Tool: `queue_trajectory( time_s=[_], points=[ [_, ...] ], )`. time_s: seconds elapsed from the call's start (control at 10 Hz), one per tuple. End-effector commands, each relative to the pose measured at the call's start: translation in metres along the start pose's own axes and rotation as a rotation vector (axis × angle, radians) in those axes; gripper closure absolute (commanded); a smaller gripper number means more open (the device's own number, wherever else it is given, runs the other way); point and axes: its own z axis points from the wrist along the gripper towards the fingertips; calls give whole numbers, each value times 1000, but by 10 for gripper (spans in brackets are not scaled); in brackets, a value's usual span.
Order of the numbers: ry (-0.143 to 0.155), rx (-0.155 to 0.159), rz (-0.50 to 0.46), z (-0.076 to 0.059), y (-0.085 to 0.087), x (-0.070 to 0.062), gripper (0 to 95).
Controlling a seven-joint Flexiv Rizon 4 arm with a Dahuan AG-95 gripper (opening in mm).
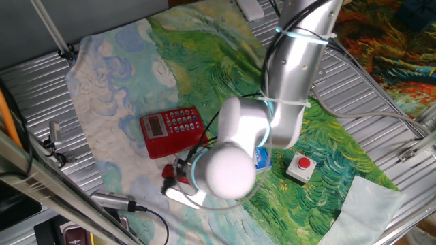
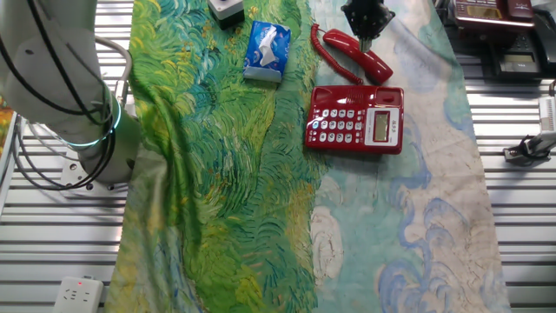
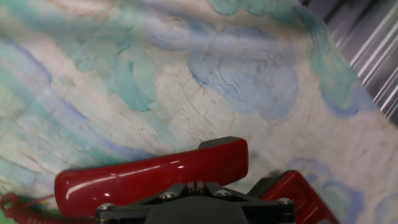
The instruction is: Place the handset of the telephone on the corresponding phone cradle
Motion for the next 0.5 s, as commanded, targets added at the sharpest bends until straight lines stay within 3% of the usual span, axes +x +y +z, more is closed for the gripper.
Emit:
queue_trajectory(
  time_s=[0.1,0.5],
  points=[
    [98,-476,576,0,1,0,950],
    [101,-488,601,0,1,0,950]
  ],
)
